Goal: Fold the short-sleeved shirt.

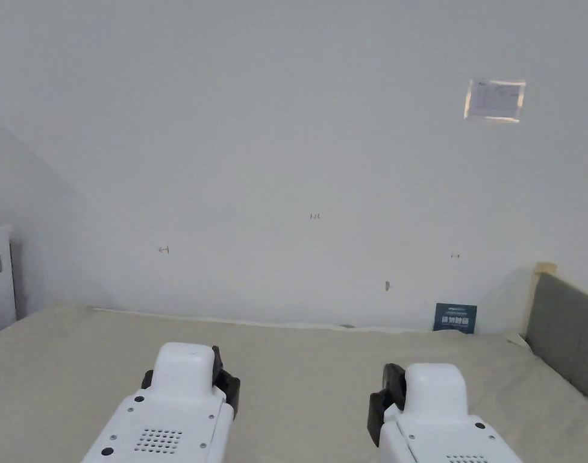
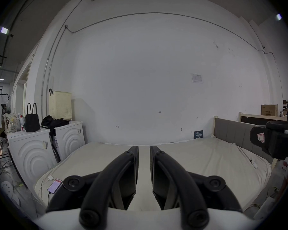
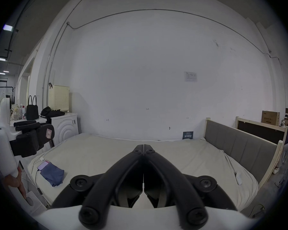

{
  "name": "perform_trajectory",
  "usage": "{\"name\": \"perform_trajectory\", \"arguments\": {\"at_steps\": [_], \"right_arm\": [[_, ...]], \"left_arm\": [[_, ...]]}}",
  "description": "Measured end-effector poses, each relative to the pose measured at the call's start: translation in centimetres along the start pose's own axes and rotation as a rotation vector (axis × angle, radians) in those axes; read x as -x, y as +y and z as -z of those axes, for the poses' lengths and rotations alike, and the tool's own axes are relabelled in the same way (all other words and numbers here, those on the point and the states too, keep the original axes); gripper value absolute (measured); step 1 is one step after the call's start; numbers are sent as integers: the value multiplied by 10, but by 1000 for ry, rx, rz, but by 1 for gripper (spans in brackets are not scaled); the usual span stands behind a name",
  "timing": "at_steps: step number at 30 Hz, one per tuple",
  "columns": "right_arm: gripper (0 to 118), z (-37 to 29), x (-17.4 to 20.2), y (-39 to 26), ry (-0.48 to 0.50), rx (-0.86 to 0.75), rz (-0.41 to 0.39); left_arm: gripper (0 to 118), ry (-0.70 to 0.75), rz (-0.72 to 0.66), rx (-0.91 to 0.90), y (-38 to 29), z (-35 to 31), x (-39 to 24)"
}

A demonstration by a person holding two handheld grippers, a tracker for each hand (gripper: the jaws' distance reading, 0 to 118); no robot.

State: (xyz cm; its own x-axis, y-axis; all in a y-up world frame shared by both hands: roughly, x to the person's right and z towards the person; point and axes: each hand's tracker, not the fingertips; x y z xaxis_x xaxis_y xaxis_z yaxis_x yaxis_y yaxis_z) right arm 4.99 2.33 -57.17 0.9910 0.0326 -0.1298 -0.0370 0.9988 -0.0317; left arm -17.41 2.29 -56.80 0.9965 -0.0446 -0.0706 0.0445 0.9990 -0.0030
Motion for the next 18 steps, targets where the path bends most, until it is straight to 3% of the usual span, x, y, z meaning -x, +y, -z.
{"name": "perform_trajectory", "arguments": {"at_steps": [8, 9, 10, 11, 13, 14, 15, 16, 18], "right_arm": [[4, -4, 9, -4, 9, 4, 7], [15, -4, 10, -5, 2, 6, 0], [44, -4, 11, -5, 2, 8, -9], [44, -5, 12, -6, 0, 12, -19], [67, -2, 13, -7, 2, 37, -29], [95, 1, 14, -8, 9, 77, -30], [110, 2, 15, -9, 7, 80, -27], [117, 0, 16, -11, -2, 68, -24], [117, -5, 15, -11, -24, 29, -5]], "left_arm": [[20, 5, 27, 16, -6, -8, 7], [29, 5, 23, 22, -6, -8, 7], [59, 5, 20, 23, -7, -9, 10], [69, 7, 19, 25, -8, -9, 9], [89, -1, 24, 58, -8, -6, 8], [115, -22, 18, 69, -10, -3, 10], [118, 6, -8, 53, -15, -8, 8], [118, -21, -20, 32, -15, -8, 2], [118, -19, -30, 32, -7, -6, 5]]}}
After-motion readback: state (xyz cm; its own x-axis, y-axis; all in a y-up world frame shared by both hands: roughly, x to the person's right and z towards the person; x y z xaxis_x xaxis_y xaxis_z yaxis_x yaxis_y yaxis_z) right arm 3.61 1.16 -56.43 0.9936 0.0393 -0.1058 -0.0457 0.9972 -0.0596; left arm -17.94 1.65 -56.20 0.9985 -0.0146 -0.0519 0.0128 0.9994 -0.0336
